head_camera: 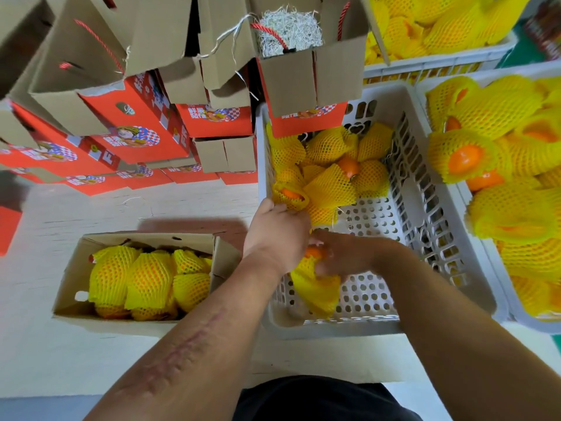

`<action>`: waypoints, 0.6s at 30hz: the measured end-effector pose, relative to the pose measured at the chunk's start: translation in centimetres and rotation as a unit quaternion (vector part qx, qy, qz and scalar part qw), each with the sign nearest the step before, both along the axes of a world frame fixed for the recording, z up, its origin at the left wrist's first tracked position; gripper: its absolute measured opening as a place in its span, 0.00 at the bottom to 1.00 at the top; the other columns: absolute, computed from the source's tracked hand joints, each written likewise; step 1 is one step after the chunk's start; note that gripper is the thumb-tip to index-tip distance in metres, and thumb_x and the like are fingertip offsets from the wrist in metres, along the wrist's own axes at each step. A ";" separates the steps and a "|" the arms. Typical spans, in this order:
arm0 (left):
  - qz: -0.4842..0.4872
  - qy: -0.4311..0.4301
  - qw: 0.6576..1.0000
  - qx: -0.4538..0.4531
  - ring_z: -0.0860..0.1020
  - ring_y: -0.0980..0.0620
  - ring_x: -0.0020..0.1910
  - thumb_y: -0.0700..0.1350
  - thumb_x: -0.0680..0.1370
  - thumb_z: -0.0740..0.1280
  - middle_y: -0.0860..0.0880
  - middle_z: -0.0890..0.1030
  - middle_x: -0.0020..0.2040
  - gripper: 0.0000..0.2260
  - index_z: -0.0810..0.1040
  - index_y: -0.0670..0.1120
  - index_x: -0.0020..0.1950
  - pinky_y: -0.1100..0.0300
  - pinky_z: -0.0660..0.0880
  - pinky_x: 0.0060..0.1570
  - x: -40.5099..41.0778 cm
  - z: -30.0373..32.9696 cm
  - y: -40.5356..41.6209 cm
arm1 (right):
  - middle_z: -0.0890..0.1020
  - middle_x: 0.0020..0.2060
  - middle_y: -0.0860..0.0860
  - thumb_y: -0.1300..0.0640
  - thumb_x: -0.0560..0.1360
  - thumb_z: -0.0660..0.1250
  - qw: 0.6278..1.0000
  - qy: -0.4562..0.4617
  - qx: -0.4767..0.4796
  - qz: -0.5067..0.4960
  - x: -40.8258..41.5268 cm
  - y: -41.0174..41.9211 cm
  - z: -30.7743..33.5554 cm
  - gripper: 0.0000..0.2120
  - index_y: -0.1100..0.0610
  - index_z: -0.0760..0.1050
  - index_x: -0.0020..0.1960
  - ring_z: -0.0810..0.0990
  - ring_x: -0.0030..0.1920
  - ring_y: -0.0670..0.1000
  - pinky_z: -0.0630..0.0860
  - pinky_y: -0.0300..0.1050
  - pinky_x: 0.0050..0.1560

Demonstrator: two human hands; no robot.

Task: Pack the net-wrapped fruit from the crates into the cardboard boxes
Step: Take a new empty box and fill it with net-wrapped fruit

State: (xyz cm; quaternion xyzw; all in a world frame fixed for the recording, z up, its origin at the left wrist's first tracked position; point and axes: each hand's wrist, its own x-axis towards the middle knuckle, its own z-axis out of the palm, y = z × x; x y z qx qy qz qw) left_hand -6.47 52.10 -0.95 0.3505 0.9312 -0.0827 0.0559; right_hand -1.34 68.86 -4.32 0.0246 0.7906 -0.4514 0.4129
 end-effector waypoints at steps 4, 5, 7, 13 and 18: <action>0.015 0.000 1.000 0.028 0.79 0.46 0.55 0.53 0.86 0.52 0.50 0.86 0.48 0.16 0.70 0.52 0.71 0.52 0.57 0.57 0.2 -0.1 0.2 | 0.77 0.51 0.54 0.58 0.71 0.67 0.976 0.083 -0.108 -0.171 -1.0 1.7 -0.2 0.25 0.40 0.71 0.65 0.80 0.33 0.41 0.77 0.36 0.34; 0.019 -0.009 0.999 0.034 0.79 0.46 0.56 0.55 0.86 0.50 0.49 0.86 0.49 0.20 0.66 0.51 0.76 0.52 0.57 0.59 0.3 -0.1 0.2 | 0.77 0.52 0.54 0.61 0.73 0.67 0.971 0.097 -0.116 -0.184 -1.1 1.7 -0.3 0.25 0.39 0.72 0.65 0.79 0.33 0.42 0.77 0.37 0.34; 0.015 -0.009 0.999 0.031 0.78 0.46 0.58 0.58 0.85 0.48 0.48 0.86 0.51 0.26 0.60 0.51 0.82 0.51 0.57 0.63 0.3 0.0 0.1 | 0.78 0.55 0.55 0.64 0.75 0.67 0.964 0.110 -0.135 -0.199 -1.2 1.6 -0.5 0.26 0.37 0.74 0.64 0.80 0.38 0.46 0.78 0.42 0.38; -0.012 -0.018 1.000 0.005 0.75 0.47 0.65 0.65 0.79 0.59 0.51 0.79 0.69 0.36 0.55 0.51 0.83 0.50 0.58 0.64 -0.2 -0.3 -0.1 | 0.79 0.64 0.56 0.62 0.67 0.66 0.961 0.083 -0.194 -0.179 -1.4 2.1 -0.6 0.35 0.41 0.73 0.72 0.81 0.59 0.60 0.79 0.62 0.58; -0.009 -0.008 1.000 0.016 0.75 0.48 0.64 0.68 0.78 0.56 0.50 0.79 0.67 0.38 0.56 0.48 0.83 0.51 0.59 0.62 -0.3 -0.5 -0.2 | 0.79 0.62 0.54 0.65 0.67 0.67 0.962 0.088 -0.194 -0.168 -1.4 2.8 -0.9 0.40 0.41 0.66 0.75 0.80 0.43 0.49 0.76 0.44 0.42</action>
